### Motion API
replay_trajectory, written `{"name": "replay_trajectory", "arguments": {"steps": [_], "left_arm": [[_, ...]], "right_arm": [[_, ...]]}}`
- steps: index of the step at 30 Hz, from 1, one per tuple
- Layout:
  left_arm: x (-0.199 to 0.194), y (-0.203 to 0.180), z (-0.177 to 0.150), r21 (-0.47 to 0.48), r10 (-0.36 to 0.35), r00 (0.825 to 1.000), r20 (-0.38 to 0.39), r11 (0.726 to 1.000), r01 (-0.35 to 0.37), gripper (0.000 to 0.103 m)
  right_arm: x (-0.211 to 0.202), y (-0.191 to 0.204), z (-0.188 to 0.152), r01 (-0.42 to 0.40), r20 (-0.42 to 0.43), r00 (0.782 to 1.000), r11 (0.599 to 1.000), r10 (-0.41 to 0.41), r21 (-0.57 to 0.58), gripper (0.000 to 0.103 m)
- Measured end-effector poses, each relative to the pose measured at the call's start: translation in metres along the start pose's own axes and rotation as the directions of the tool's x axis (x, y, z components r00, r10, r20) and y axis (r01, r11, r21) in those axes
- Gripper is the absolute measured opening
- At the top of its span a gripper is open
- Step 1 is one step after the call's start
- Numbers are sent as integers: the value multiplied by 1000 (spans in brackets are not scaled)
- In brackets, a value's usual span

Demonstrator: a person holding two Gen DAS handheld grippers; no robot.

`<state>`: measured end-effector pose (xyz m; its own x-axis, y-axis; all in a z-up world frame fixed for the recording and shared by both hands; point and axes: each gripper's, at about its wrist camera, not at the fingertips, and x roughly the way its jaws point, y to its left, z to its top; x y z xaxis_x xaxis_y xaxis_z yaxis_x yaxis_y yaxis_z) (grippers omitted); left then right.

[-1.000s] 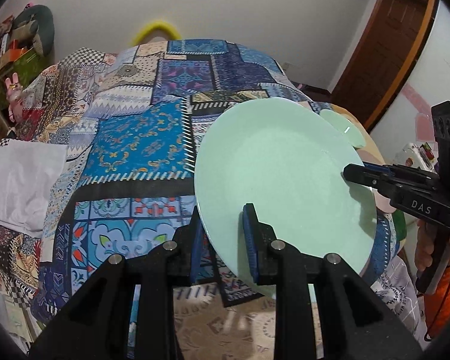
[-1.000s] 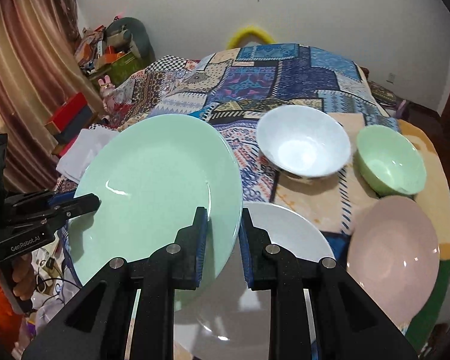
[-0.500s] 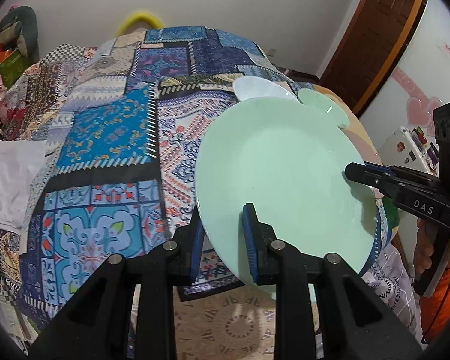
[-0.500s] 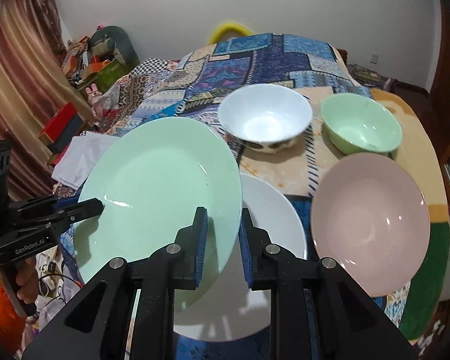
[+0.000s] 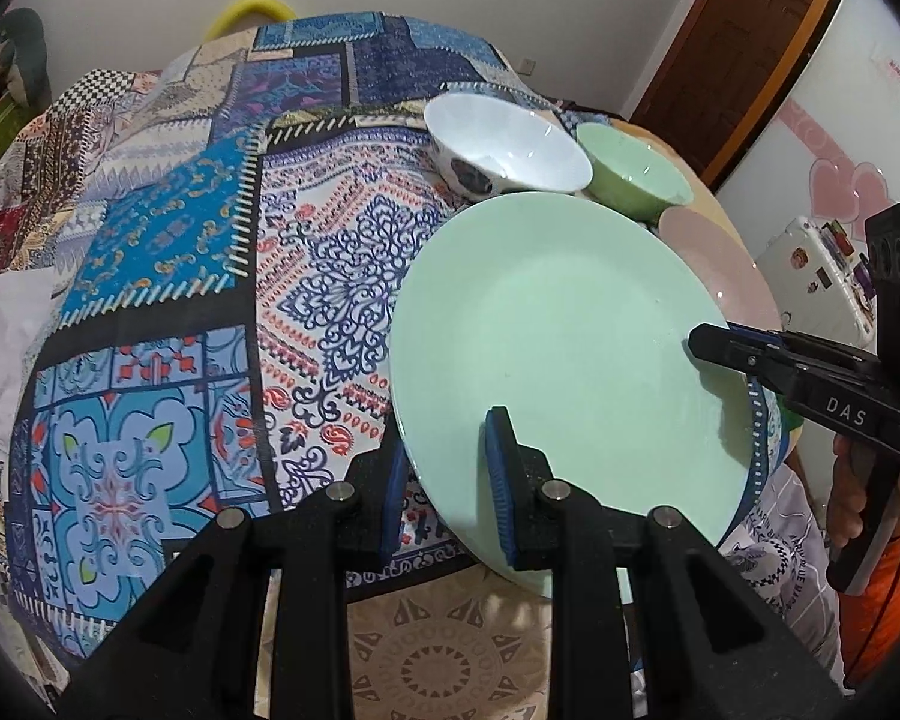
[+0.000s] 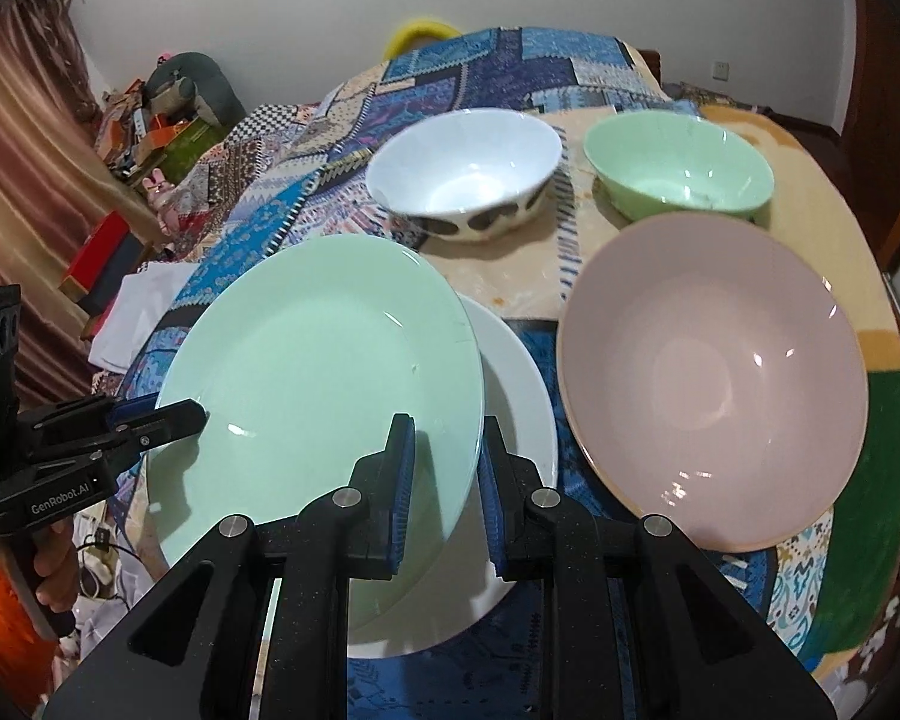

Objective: Organize plates and bowls
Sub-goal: 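Lift the mint-green plate with both tools and carry it over the white plate, then lower the mint-green plate onto the white plate and open both tools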

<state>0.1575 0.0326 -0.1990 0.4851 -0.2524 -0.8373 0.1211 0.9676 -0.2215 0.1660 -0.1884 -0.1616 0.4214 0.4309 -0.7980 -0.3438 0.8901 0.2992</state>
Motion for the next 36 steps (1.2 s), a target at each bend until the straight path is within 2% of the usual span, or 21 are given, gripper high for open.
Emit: {"name": "replay_trajectory", "arguments": {"steps": [9, 16, 36], "left_arm": [[16, -1, -3, 10, 4, 999, -35, 1000, -3, 25], [19, -7, -1, 44, 39, 999, -32, 998, -38, 25], [24, -8, 3, 49, 78, 996, -43, 996, -76, 26]], "right_arm": [[5, -10, -7, 0, -24, 1000, 1000, 1, 31, 19], [10, -13, -10, 4, -35, 999, 999, -2, 49, 19], [5, -14, -15, -6, -22, 1000, 998, 7, 67, 19]]}}
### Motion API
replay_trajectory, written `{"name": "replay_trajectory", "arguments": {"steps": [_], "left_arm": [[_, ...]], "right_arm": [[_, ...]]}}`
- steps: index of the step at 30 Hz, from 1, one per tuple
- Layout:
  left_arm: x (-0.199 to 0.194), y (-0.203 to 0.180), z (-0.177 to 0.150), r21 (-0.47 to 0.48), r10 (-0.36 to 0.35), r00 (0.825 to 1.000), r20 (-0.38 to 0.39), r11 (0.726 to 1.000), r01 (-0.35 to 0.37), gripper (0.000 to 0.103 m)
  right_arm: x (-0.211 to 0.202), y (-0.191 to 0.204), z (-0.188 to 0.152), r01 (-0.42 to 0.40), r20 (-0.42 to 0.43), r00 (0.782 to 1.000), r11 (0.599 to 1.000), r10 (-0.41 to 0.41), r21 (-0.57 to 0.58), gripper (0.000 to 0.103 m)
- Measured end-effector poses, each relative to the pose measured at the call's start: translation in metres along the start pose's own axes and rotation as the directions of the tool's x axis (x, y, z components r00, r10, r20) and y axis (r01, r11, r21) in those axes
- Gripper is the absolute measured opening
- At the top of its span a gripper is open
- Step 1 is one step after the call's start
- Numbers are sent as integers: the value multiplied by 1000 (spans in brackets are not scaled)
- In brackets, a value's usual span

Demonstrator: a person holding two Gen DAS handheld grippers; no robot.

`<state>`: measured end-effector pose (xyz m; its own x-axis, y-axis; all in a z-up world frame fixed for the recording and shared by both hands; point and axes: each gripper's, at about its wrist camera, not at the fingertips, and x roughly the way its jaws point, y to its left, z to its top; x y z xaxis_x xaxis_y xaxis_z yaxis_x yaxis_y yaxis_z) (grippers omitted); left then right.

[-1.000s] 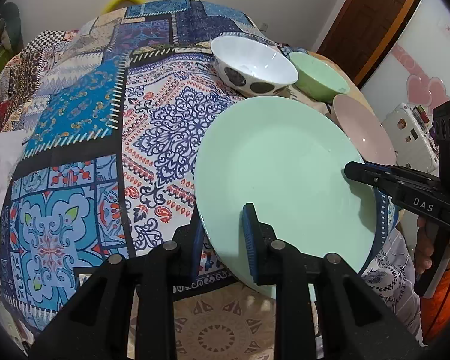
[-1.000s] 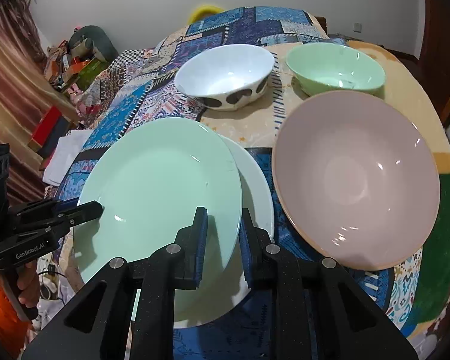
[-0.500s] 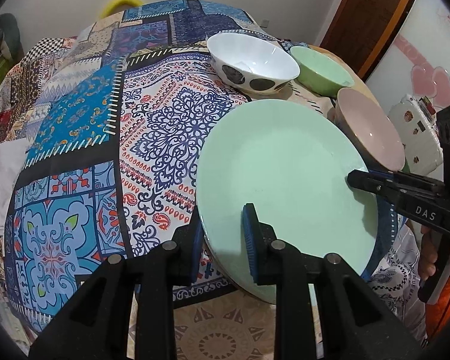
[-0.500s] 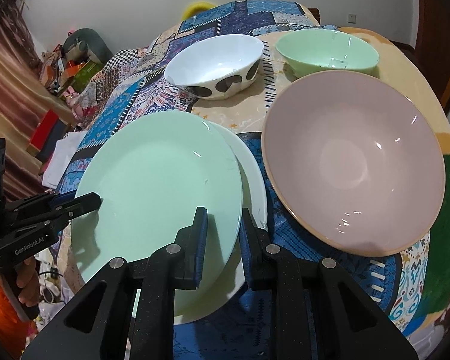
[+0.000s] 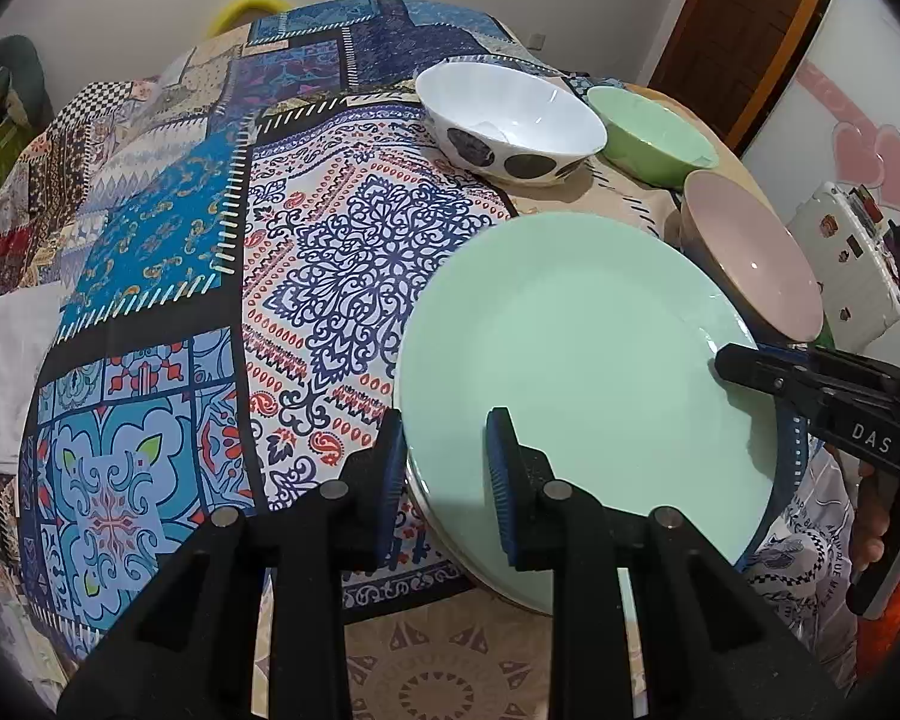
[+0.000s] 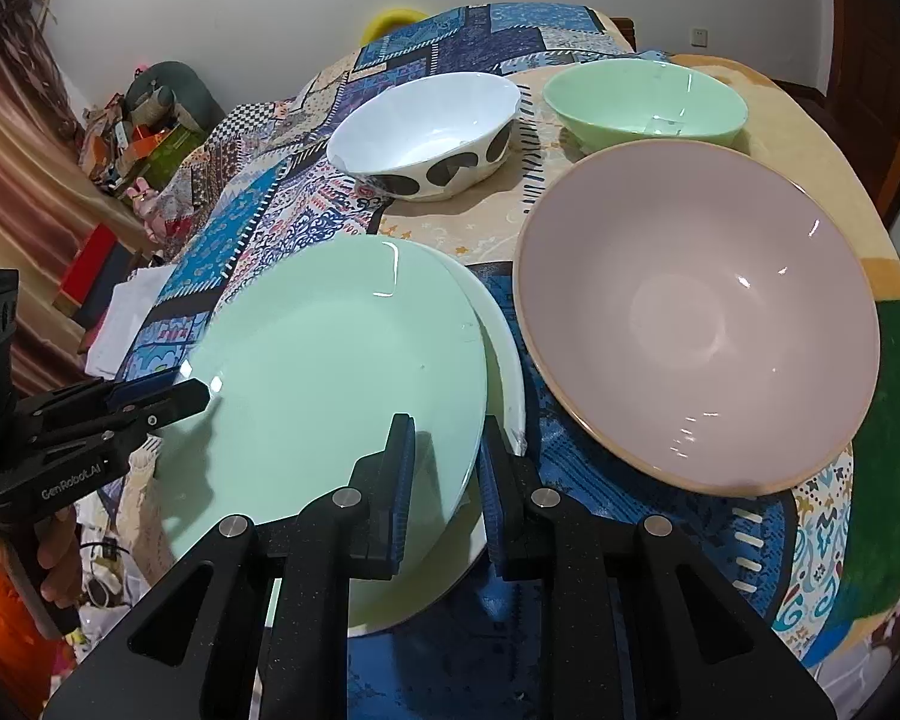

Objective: Organize plates and bowls
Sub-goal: 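Lower the mint-green plate onto the white plate and open both tools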

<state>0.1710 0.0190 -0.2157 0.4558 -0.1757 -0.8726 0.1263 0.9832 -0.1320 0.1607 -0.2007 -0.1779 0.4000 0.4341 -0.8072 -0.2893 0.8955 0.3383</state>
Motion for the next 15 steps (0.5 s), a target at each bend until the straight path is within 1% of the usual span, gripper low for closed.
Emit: {"name": "replay_trajectory", "arguments": {"steps": [2, 3, 7, 10, 13, 15], "left_arm": [[-1, 0, 0, -2, -37, 999, -7, 999, 37, 25], [-2, -2, -1, 3, -41, 999, -10, 999, 41, 25], [-5, -14, -2, 48, -14, 1000, -1, 999, 14, 25], [-12, -17, 0, 48, -19, 1000, 18, 999, 18, 26], [-23, -21, 4, 48, -7, 999, 42, 999, 5, 26], [-31, -24, 8, 42, -7, 998, 59, 999, 5, 29]], "right_arm": [[-1, -1, -1, -6, 2, 1000, 1000, 6, -1, 19], [-1, -2, -1, -8, 2, 1000, 1000, 8, -1, 19], [-3, -2, -1, -1, 5, 1000, 1000, 1, -4, 19], [-9, 0, -1, 28, 26, 999, 999, -27, -18, 21], [-19, -2, 1, 23, 42, 999, 1000, -22, -20, 21], [-29, -4, 3, 45, 69, 997, 999, -43, -23, 21]]}}
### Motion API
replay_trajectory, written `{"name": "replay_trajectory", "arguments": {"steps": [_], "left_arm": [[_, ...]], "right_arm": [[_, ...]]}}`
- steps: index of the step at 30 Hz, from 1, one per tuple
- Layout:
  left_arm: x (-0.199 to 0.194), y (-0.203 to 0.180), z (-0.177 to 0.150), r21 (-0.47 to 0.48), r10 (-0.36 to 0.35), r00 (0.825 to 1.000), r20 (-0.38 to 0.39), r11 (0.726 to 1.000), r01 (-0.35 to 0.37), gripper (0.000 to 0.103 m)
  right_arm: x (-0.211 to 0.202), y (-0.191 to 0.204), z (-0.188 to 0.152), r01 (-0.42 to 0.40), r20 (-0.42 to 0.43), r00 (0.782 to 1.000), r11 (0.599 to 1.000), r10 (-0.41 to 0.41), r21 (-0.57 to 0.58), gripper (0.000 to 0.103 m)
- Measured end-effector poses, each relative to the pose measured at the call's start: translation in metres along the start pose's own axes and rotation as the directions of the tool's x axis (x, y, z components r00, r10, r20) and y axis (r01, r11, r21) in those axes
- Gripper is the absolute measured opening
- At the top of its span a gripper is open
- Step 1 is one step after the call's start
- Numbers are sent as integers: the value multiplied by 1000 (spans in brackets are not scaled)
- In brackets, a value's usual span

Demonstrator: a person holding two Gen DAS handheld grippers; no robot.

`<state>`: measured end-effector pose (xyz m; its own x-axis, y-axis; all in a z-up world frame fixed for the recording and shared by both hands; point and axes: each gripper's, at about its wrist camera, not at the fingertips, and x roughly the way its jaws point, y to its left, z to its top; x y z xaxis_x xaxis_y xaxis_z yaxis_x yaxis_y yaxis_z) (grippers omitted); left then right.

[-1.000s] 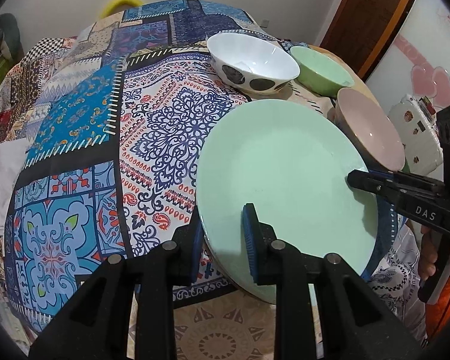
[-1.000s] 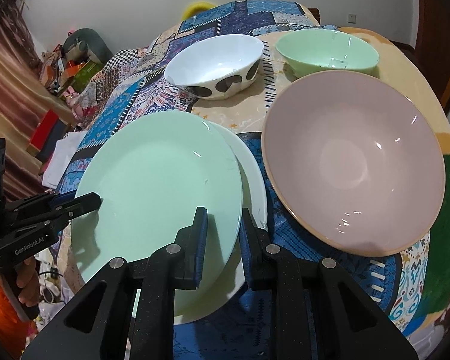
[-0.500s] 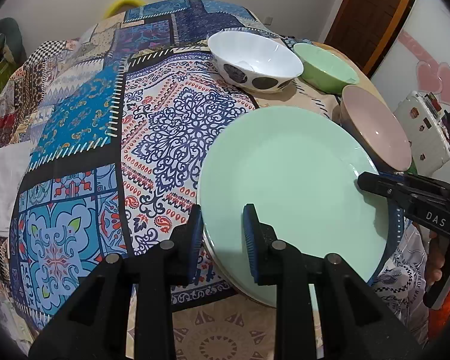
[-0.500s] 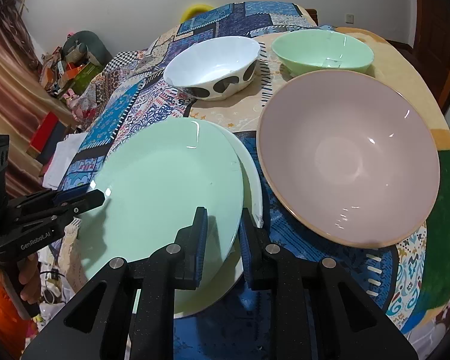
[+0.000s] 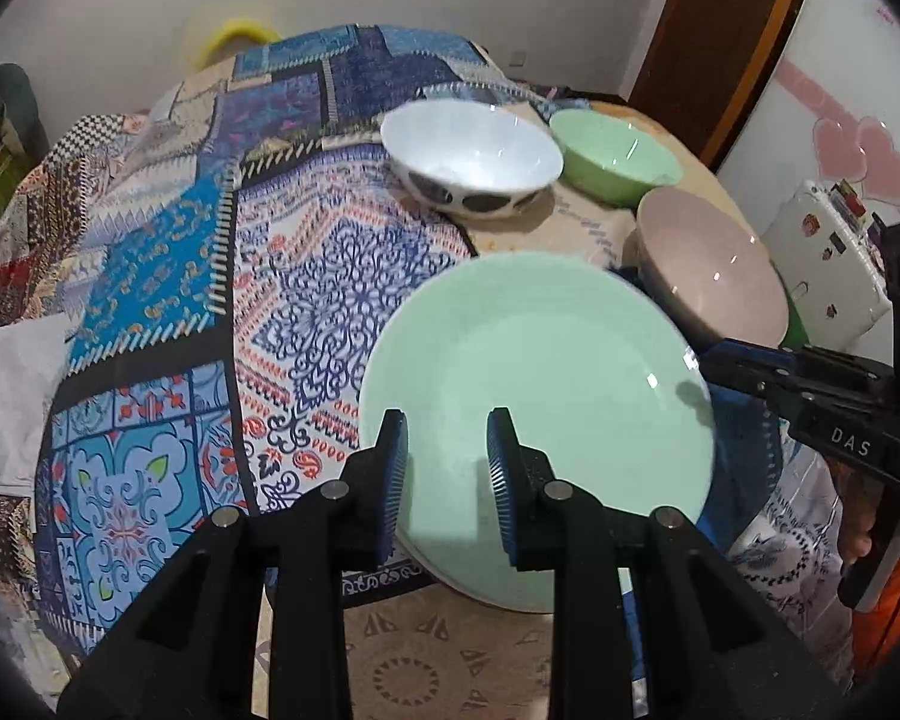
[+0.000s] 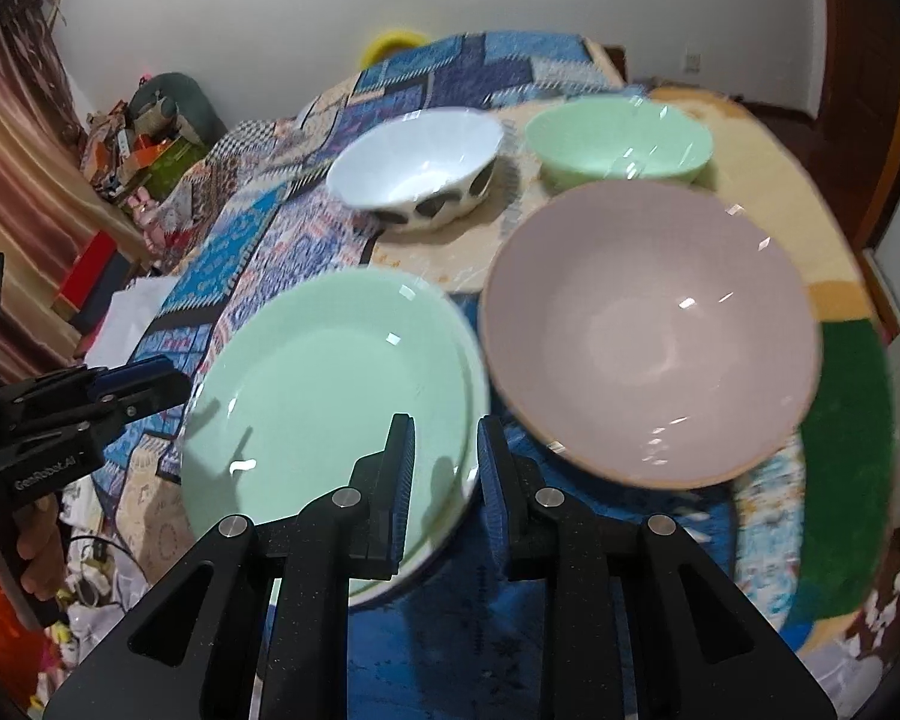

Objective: Organize plates and bowls
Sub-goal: 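Lower the mint-green plate onto the white plate and open both tools, then move both tools to the pale pink bowl and close on its rim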

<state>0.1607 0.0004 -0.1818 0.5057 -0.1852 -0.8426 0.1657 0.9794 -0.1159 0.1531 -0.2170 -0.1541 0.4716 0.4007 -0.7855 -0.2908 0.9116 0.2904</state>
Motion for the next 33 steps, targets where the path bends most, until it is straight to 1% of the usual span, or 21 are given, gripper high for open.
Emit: {"name": "replay_trajectory", "arguments": {"steps": [1, 2, 3, 4, 5, 6, 8, 9, 11, 13, 17, 21, 24, 29, 30, 33], "left_arm": [[-4, -2, 2, -3, -2, 1000, 9, 1000, 2, 33], [-7, -4, 4, -4, -1, 1000, 21, 1000, 2, 40], [-12, -8, 7, -3, 1, 999, 40, 1000, -1, 43], [-18, -11, 10, 1, 5, 998, 63, 1000, -5, 50], [-22, -15, 12, 6, 7, 997, 82, 1000, -8, 56], [-26, -19, 15, 13, 11, 995, 102, 1000, -12, 60], [-33, -29, 23, 26, 12, 991, 135, 1000, -15, 72], [-35, -34, 26, 31, 4, 990, 142, 999, -9, 74], [-35, -42, 34, 43, -15, 988, 152, 999, 9, 86], [-33, -53, 43, 55, -26, 986, 162, 998, 17, 90], [-17, -70, 57, 73, -39, 987, 157, 997, 28, 90], [9, -83, 70, 68, -61, 991, 118, 996, 53, 90], [29, -91, 76, 69, -76, 993, 86, 995, 70, 90], [64, -102, 83, 84, -77, 996, 42, 994, 73, 90], [70, -104, 84, 85, -81, 996, 34, 993, 78, 89], [87, -108, 87, 90, -105, 994, -1, 990, 105, 79]], "right_arm": [[-7, -2, 2, 15, 21, 1000, 1000, -15, -6, 21], [-12, -3, 3, 22, 36, 999, 1000, -21, -9, 23], [-18, -4, 5, 32, 54, 998, 999, -31, -11, 26], [-26, -6, 8, 47, 78, 996, 999, -46, -14, 28], [-30, -8, 10, 57, 92, 994, 998, -56, -14, 35], [-35, -11, 12, 70, 109, 992, 997, -68, -14, 45], [-45, -17, 16, 95, 148, 985, 995, -93, -5, 53], [-50, -19, 17, 114, 167, 980, 994, -112, -1, 56], [-56, -26, 20, 146, 191, 971, 989, -144, 5, 58], [-61, -33, 23, 168, 209, 963, 986, -168, 18, 59], [-62, -51, 25, 181, 217, 958, 982, -189, 54, 60], [-55, -67, 23, 202, 202, 956, 976, -215, 84, 60], [-48, -77, 21, 205, 180, 958, 973, -222, 106, 60], [-31, -95, 19, 199, 136, 966, 969, -219, 147, 60], [-28, -97, 18, 198, 131, 967, 968, -219, 153, 60], [-19, -102, 16, 198, 115, 969, 967, -218, 162, 60]]}}
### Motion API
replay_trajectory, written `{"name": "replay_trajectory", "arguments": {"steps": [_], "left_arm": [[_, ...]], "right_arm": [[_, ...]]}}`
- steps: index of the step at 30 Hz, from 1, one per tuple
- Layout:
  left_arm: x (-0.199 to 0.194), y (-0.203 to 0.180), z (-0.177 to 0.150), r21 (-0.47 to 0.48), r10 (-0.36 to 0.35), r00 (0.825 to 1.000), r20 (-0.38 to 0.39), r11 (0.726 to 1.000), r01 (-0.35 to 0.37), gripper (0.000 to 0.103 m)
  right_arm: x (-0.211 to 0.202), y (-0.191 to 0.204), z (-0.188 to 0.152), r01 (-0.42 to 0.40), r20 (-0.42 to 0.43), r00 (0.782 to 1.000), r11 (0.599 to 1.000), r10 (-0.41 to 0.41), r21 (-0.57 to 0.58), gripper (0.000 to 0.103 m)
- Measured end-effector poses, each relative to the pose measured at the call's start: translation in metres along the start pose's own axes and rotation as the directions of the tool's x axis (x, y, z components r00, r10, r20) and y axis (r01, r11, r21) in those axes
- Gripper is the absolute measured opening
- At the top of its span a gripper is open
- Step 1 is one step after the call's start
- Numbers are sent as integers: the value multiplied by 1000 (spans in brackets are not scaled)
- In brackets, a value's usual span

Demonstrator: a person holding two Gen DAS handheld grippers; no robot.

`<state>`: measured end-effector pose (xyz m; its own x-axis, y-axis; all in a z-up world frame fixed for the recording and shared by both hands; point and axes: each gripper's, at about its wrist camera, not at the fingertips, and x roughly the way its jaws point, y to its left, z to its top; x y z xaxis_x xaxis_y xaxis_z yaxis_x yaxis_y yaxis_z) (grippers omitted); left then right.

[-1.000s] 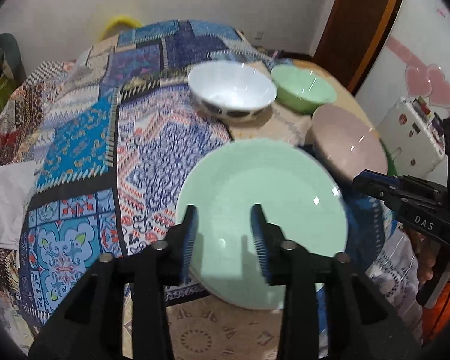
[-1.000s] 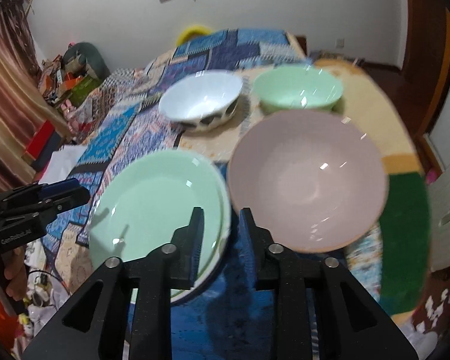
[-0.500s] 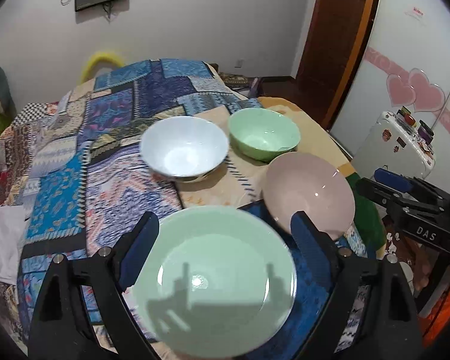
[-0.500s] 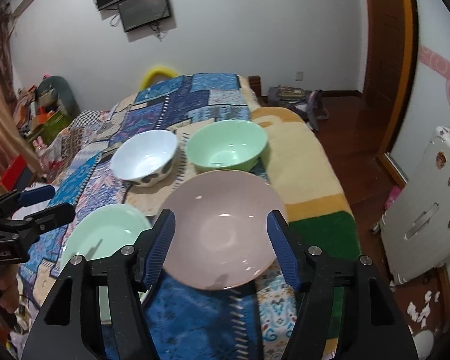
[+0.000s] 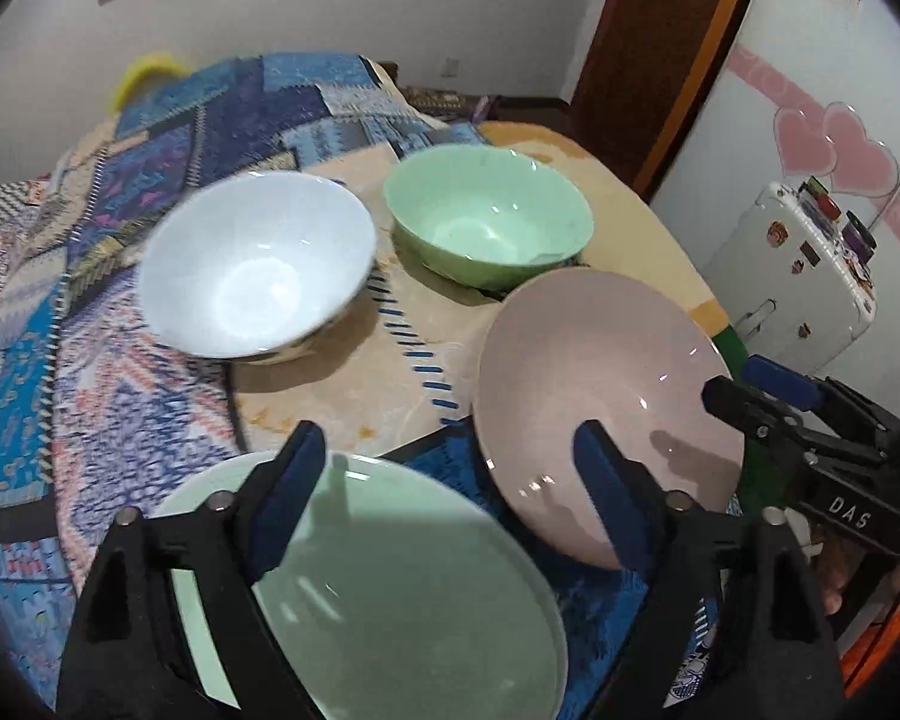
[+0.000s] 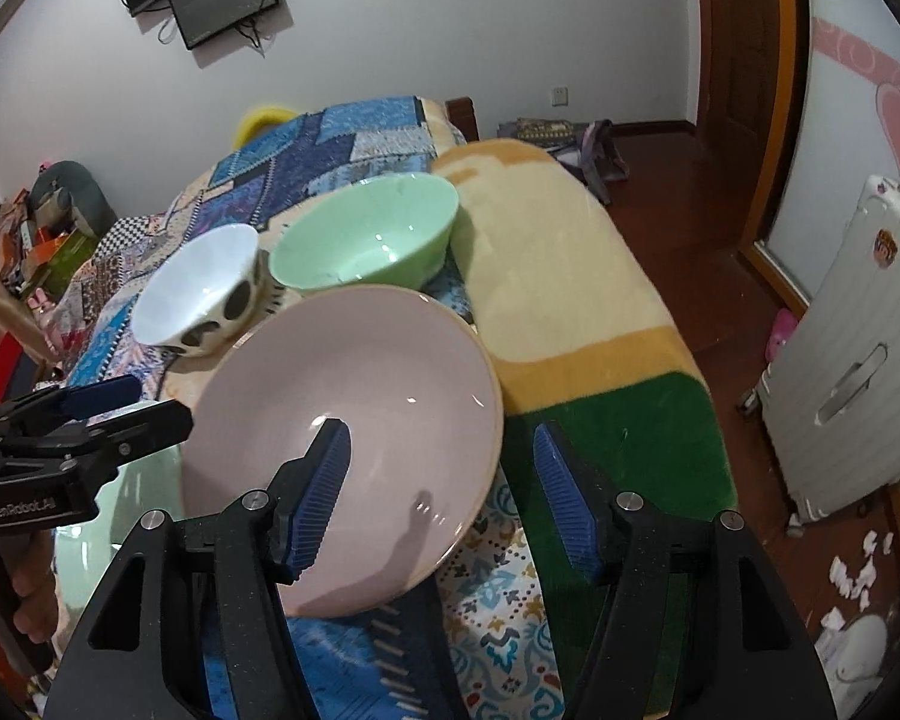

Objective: Organize plates and bowls
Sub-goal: 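Move both tools to the pale pink bowl and close on its rim, then lift the pale pink bowl with both tools and carry it over the mint-green plate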

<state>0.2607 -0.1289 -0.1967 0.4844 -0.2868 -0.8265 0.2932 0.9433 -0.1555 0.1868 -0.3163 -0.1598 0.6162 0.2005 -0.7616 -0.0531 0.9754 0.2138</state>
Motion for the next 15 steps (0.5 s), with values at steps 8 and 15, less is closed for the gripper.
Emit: {"name": "replay_trajectory", "arguments": {"steps": [8, 15], "left_arm": [[33, -7, 3, 4, -59, 996, -64, 998, 60, 47], [49, -11, 1, -1, -90, 991, -97, 996, 90, 25]], "right_arm": [[16, -6, -8, -32, -46, 998, 999, 33, 23, 49], [23, -13, -12, -82, -83, 993, 994, 88, 67, 22]]}}
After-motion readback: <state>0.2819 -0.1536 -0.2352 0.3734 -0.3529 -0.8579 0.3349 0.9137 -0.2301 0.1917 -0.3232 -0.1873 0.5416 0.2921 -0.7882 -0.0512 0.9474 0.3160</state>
